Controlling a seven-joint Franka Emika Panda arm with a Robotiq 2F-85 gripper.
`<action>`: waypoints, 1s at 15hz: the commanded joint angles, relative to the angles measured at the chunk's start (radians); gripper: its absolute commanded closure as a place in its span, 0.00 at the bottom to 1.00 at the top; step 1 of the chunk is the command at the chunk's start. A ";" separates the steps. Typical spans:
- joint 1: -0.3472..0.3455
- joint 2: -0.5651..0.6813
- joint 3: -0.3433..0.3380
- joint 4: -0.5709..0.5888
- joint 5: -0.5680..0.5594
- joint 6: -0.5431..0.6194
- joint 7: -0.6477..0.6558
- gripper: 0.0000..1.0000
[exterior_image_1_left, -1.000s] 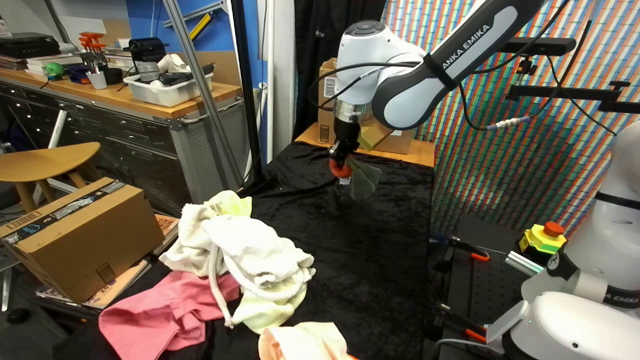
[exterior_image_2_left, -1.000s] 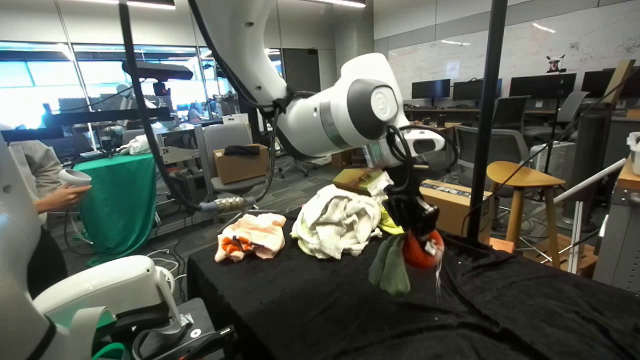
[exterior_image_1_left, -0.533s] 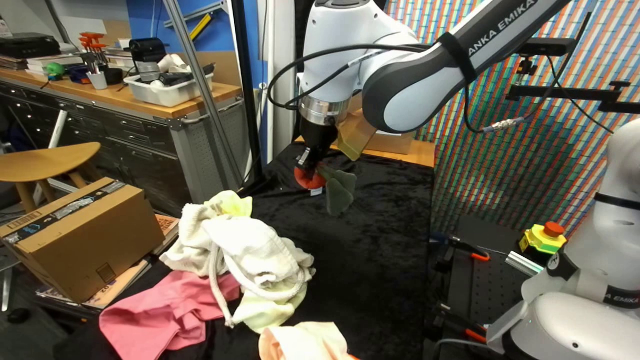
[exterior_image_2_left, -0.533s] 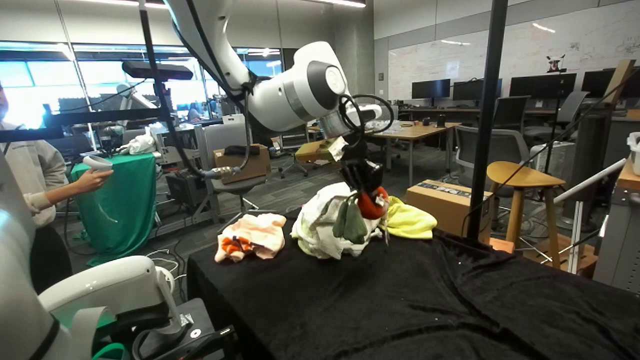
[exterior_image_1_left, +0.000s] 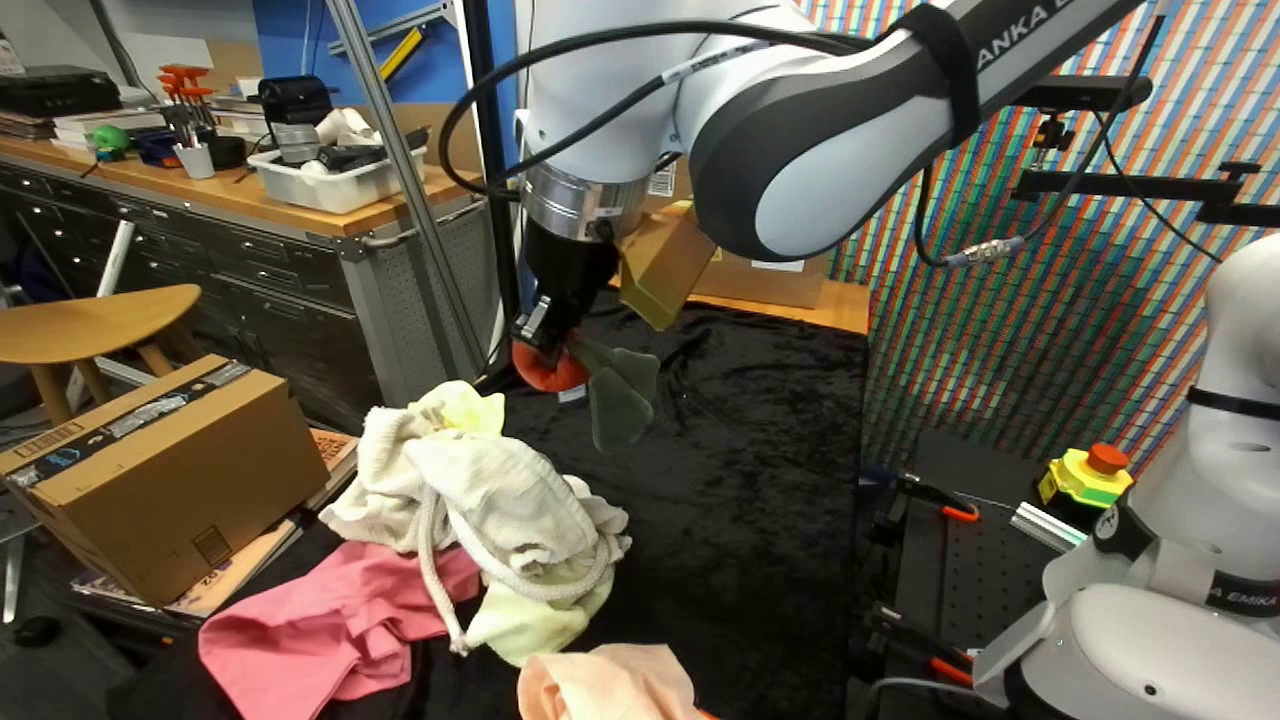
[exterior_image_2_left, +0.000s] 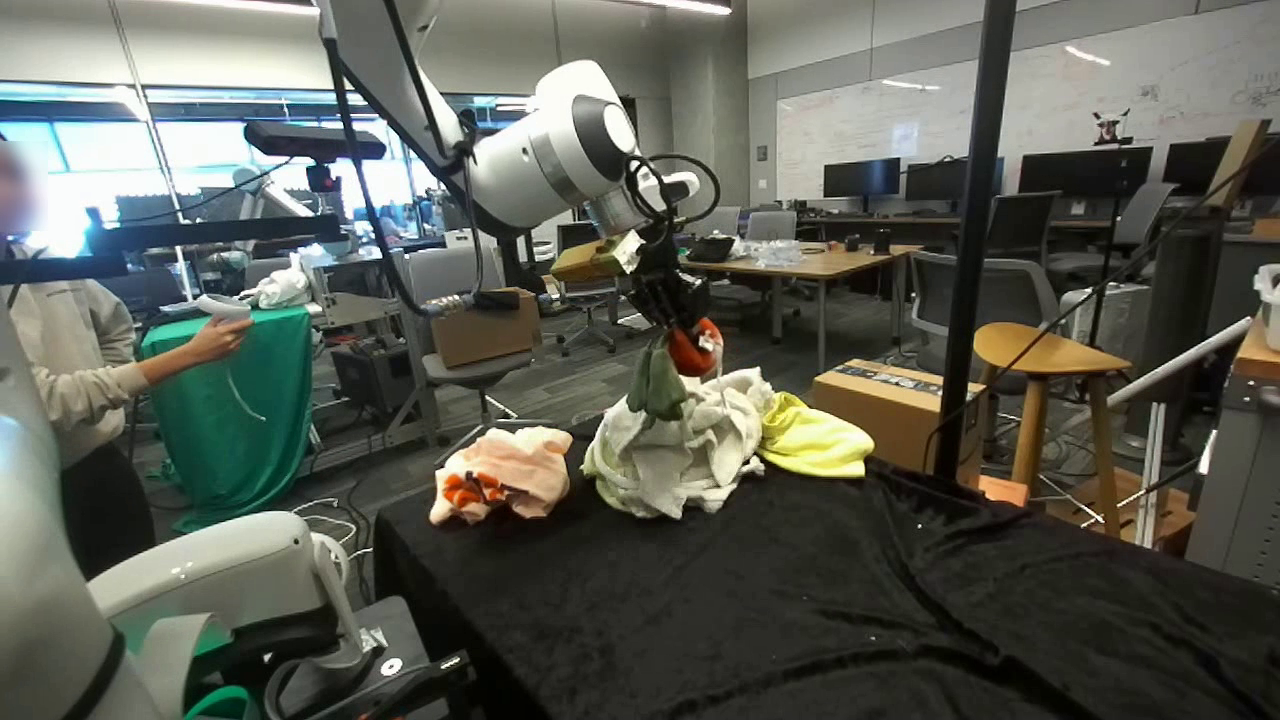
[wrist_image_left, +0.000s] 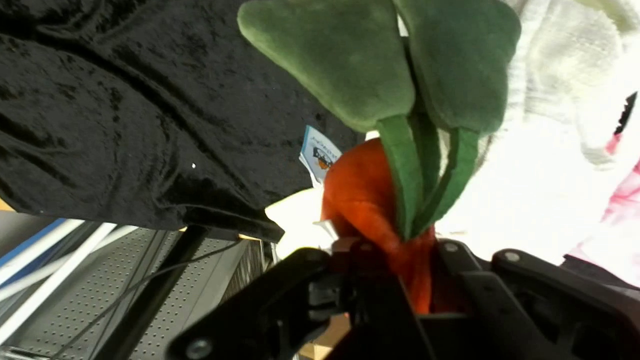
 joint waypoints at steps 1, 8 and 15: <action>0.038 0.050 0.025 0.093 -0.030 -0.022 0.061 0.95; 0.129 0.168 0.039 0.217 0.001 -0.031 0.121 0.95; 0.237 0.310 0.024 0.354 0.000 -0.048 0.128 0.95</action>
